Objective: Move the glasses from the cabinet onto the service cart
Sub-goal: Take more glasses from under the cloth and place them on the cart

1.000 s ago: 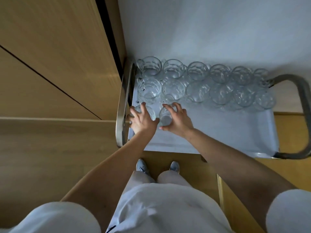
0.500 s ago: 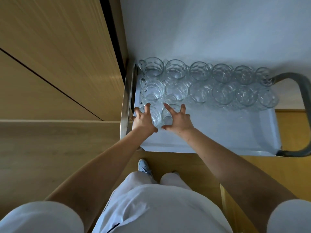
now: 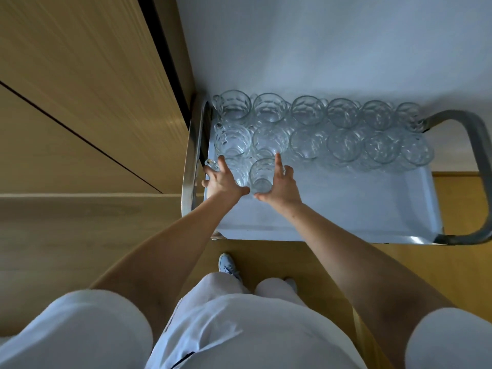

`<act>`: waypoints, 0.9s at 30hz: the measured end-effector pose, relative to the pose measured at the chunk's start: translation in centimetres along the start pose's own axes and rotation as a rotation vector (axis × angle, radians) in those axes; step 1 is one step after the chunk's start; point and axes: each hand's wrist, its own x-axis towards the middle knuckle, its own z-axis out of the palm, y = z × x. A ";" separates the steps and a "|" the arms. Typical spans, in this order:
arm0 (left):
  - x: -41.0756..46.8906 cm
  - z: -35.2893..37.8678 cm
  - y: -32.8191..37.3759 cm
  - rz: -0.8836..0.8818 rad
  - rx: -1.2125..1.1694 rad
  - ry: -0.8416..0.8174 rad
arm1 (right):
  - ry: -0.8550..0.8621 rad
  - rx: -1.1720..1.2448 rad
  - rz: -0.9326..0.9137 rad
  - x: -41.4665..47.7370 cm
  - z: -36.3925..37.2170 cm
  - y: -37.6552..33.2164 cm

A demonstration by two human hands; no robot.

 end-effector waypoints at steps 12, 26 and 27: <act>0.6 0.4 -0.7 0.014 -0.182 0.050 | -0.075 0.044 -0.051 -1.7 -1.9 4.0; 0.7 -0.2 -0.7 0.042 -0.043 -0.003 | -0.224 0.148 0.081 -0.6 -2.7 2.7; 0.5 -0.3 -0.7 0.047 -0.019 0.009 | -0.227 0.144 0.083 -0.6 -2.6 3.1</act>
